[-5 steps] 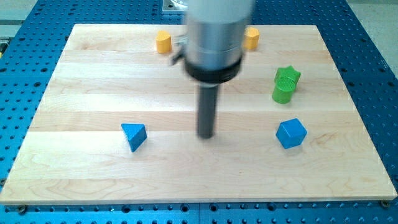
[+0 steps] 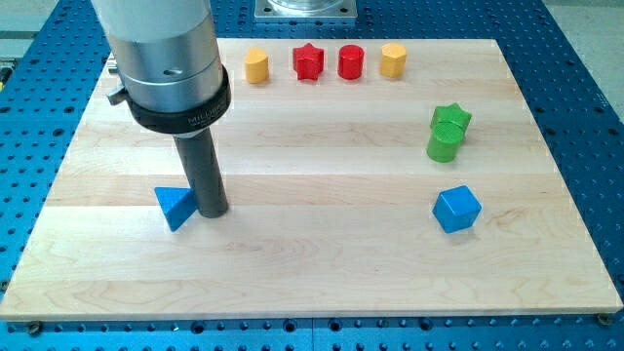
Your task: Place the triangle at the bottom left corner of the board
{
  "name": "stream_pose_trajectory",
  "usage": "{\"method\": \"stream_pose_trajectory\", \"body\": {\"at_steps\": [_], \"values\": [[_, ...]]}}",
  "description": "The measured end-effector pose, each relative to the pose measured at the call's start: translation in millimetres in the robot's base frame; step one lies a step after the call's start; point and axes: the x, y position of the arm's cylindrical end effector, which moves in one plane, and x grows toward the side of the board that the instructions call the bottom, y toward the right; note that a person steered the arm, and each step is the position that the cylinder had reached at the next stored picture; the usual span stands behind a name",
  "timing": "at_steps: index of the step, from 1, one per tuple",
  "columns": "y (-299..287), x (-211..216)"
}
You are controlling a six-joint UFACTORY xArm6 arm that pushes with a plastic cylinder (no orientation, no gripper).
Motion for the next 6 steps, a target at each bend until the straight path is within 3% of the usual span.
{"method": "stream_pose_trajectory", "body": {"at_steps": [6], "values": [[-109.5, -3.9]]}}
